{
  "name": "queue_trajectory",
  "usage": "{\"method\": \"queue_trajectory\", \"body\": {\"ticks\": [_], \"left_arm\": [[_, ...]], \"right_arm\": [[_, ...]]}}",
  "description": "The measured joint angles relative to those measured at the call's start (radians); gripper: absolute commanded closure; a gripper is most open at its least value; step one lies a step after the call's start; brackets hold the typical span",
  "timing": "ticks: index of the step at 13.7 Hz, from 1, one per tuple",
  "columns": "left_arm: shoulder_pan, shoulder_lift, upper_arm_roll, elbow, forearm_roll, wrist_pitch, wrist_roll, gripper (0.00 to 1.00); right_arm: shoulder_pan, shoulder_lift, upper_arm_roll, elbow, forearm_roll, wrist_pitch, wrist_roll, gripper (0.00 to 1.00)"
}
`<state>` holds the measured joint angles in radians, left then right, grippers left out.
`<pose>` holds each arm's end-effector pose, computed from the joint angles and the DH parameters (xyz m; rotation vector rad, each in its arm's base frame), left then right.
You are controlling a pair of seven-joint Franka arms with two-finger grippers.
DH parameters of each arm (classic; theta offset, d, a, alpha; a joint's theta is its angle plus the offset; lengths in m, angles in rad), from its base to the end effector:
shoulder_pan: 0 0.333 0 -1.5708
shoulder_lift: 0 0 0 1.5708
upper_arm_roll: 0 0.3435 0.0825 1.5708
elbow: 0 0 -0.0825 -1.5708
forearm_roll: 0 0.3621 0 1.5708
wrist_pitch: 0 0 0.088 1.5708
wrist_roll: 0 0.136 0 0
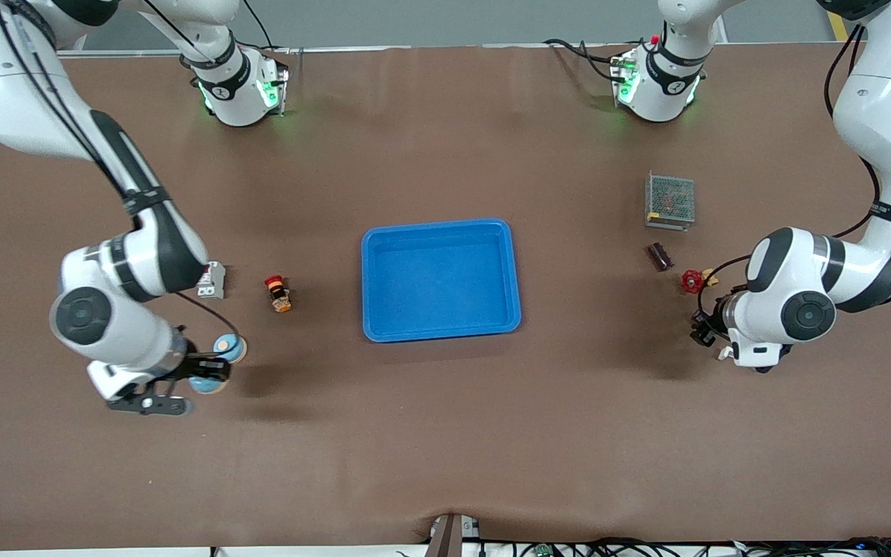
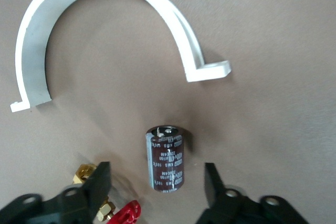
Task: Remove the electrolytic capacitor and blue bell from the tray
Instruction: 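Set the bell beside the first bell while the left gripper sets the capacitor down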
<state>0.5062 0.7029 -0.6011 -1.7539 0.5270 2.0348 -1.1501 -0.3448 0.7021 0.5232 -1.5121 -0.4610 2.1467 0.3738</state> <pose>0.6244 0.0115 0.2108 -2.7053 -1.1588 0.2712 0.7101 0.0312 0.2961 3.0901 -0.0901 0.0849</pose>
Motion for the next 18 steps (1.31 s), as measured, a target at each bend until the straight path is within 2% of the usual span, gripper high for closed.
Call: {"method": "queue_trajectory", "body": {"ticks": [4,8,11,18], "left_arm": [[0.0,-0.007,-0.041,0.073,0.001,-0.021,0.046,0.0],[0.0,-0.028,-0.062,0.138,0.001,-0.067,0.159,0.0],[0.0,-0.067,-0.082,0.182,0.001,-0.133,0.241,0.0],[0.0,-0.164,-0.125,0.245,0.001,-0.262,0.435,0.0]], "right_arm": [[-0.129,0.0,0.0,-0.008,0.0,0.012,-0.158,1.0],[-0.198,0.002,-0.001,-0.12,0.0,0.182,-0.214,1.0],[-0.231,0.004,-0.001,-0.203,0.0,0.248,-0.221,1.0],[-0.259,0.004,-0.001,-0.281,0.0,0.279,-0.221,1.0]]}}
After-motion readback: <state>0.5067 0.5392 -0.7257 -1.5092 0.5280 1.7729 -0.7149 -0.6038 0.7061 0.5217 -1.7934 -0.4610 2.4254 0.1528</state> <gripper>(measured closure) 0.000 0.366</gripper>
